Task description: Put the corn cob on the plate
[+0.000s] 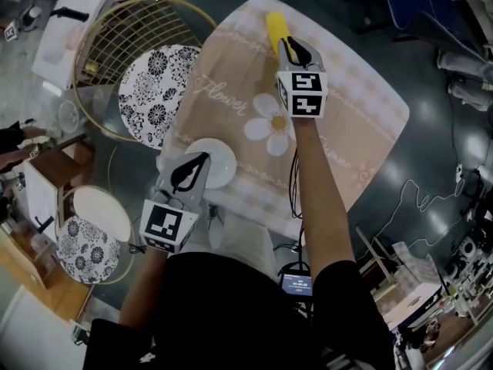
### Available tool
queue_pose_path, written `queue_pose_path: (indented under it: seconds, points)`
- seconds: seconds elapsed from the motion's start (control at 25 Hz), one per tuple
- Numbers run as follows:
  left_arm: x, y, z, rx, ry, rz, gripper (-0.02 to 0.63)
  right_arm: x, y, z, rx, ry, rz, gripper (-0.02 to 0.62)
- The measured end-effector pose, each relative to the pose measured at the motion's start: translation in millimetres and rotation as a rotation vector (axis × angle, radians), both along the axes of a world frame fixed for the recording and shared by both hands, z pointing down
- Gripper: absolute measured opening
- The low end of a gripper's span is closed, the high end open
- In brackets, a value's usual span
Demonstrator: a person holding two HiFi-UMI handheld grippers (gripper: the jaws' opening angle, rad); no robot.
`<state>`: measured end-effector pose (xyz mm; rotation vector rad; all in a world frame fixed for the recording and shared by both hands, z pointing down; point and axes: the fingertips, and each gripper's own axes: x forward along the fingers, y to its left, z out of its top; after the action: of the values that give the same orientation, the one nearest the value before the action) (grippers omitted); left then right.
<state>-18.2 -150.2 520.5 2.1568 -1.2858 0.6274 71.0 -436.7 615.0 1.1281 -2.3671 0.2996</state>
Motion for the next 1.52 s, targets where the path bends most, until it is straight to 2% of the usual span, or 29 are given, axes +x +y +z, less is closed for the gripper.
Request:
queue_pose_path:
  seconds: [0.32, 0.44, 0.84, 1.24, 1.52]
  points:
    - [-5.9, 3.7, 13.3, -0.03, -0.006, -0.013, 0.005, -7.1, -11.4, 29.3, -0.043, 0.052, -0.014, 0.213]
    - [-6.5, 4.1, 17.2, -0.04, -0.006, -0.013, 0.005, -11.2, -15.4, 36.6, -0.044, 0.075, -0.018, 0.239]
    - [-13.4, 5.1, 27.1, -0.059, -0.017, -0.017, 0.005, -18.4, -25.9, 61.0, -0.103, 0.106, -0.011, 0.267]
    - [-16.8, 2.1, 28.5, -0.06, -0.023, -0.008, 0.005, -19.1, -28.3, 69.4, -0.113, 0.15, 0.013, 0.268]
    - [-14.5, 3.5, 30.3, -0.06, -0.034, -0.001, 0.005, -19.8, -29.3, 71.9, -0.142, 0.144, 0.004, 0.268]
